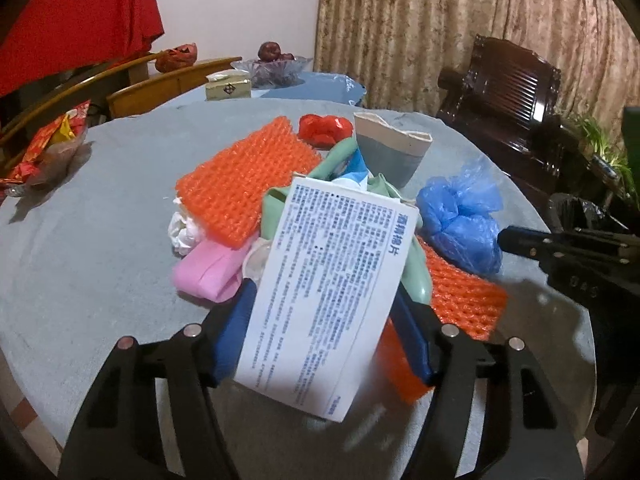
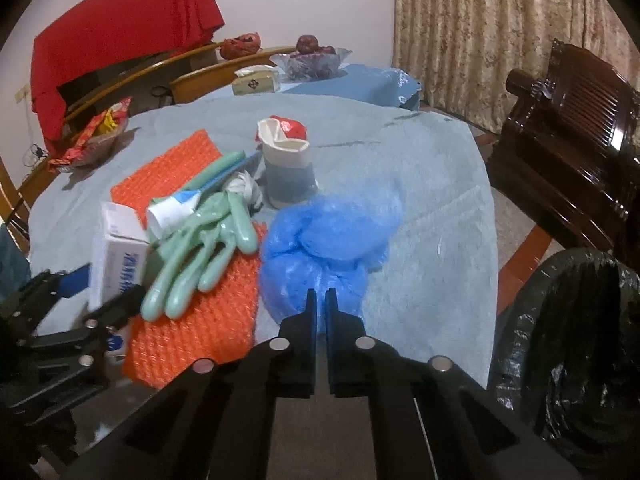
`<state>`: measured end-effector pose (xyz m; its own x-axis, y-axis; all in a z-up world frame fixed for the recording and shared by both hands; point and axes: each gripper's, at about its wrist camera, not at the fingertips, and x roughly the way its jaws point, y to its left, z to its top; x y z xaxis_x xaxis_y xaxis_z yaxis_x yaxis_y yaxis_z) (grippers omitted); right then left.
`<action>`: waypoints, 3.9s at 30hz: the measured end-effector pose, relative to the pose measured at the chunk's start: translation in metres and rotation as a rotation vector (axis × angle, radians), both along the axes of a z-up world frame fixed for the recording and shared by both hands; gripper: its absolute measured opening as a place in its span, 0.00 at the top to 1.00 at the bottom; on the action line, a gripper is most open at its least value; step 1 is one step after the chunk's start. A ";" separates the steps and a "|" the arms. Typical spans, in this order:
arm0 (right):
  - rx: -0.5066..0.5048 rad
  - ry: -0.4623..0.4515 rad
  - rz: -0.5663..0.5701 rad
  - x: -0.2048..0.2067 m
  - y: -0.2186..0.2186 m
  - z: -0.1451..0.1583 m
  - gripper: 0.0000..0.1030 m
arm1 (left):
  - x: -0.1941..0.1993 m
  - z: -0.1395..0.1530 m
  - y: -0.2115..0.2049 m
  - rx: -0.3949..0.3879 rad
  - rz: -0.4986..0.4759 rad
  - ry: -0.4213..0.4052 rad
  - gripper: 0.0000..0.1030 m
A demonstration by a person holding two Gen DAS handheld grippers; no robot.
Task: Collect trash
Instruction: 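Carry the leaflet and blue bags to the black bin and release both, then grasp the orange mesh net with the left tool while the right tool grasps the paper cup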
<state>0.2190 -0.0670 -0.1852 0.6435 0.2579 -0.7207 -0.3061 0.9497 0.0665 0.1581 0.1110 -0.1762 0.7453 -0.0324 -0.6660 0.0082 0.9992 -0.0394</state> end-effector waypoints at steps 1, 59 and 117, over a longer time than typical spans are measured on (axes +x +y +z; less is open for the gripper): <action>0.001 0.001 -0.001 0.000 0.000 -0.001 0.89 | -0.002 0.002 0.000 -0.003 0.006 -0.006 0.39; -0.017 -0.101 -0.501 -0.120 -0.258 0.050 0.41 | -0.004 0.074 -0.292 -0.115 -0.509 -0.155 0.19; 0.048 -0.144 -0.040 0.057 0.022 0.029 0.34 | 0.063 0.031 0.065 0.004 0.142 -0.080 0.31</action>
<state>0.2755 -0.0450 -0.1557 0.7499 0.2624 -0.6073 -0.2782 0.9579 0.0704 0.2208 0.1758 -0.1449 0.7928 0.0795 -0.6043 -0.1304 0.9906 -0.0407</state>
